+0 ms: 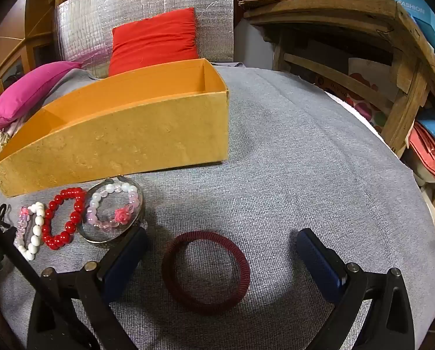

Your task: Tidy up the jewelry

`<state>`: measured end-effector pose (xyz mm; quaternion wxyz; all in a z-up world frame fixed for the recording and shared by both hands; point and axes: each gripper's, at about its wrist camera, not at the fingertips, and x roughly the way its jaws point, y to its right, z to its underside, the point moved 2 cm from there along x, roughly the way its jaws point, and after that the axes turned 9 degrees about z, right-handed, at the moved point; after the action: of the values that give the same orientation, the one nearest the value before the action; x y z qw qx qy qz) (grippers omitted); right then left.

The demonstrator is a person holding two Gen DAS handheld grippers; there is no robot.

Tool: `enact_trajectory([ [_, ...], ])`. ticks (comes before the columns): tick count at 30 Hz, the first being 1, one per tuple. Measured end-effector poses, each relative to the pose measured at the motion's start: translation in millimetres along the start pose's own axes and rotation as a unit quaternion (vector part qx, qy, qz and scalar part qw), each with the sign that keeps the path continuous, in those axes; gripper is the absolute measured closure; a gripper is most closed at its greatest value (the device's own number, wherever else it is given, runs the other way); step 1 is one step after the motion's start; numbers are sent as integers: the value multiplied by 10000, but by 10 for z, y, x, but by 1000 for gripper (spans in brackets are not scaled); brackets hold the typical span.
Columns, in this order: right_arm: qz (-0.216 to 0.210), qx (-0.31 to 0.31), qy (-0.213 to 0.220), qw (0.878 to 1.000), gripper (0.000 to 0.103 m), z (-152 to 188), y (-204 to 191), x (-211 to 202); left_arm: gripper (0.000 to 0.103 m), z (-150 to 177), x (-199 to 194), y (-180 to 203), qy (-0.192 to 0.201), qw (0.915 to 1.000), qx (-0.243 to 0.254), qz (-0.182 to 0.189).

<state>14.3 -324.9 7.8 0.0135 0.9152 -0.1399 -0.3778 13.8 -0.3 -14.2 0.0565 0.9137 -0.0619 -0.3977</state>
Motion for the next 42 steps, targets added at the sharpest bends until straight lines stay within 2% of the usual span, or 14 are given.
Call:
enact_trajectory([
  [15,-25,51,-2,10000,0,2,3,1,0,-14,-16,-21,9,10000,12,-8],
  [19,150,120,-44,9998,0,19,-42,-56,0,-4,-39,-11,-63,10000,44,-17],
  [21,146,176,-153,9996,0,40,-41,-128,0,-10,-66,-1,-205,9998,61,4],
  [23,-84,229,-437,9987,0,42,-17,-170,0,-27,-140,-6,-494,9987,49,146],
  [24,-187,143,-592,9980,0,45,-11,-201,0,-39,-234,-14,-497,9986,-2,182],
  [26,-232,5,-827,9963,0,74,30,-257,0,-71,-457,-4,-234,9996,-15,129],
  [27,-210,56,-798,9966,0,78,60,-359,0,-95,-603,17,-86,9999,65,37],
  [30,-189,261,-273,9991,0,57,138,-832,0,-175,-1033,100,215,9993,300,-46],
  [33,-145,-32,258,9996,0,6,134,-1370,0,-224,-1441,168,592,9966,557,-165],
  [35,-171,-312,464,9983,0,-21,96,-1651,0,-267,-1617,238,719,9950,676,-155],
  [38,-250,-662,382,9968,0,-55,10,-1904,0,-240,-1830,296,815,9935,785,-100],
  [42,-694,-471,162,9963,0,-66,-53,-2017,0,-210,-2048,289,1043,9912,815,-96],
])
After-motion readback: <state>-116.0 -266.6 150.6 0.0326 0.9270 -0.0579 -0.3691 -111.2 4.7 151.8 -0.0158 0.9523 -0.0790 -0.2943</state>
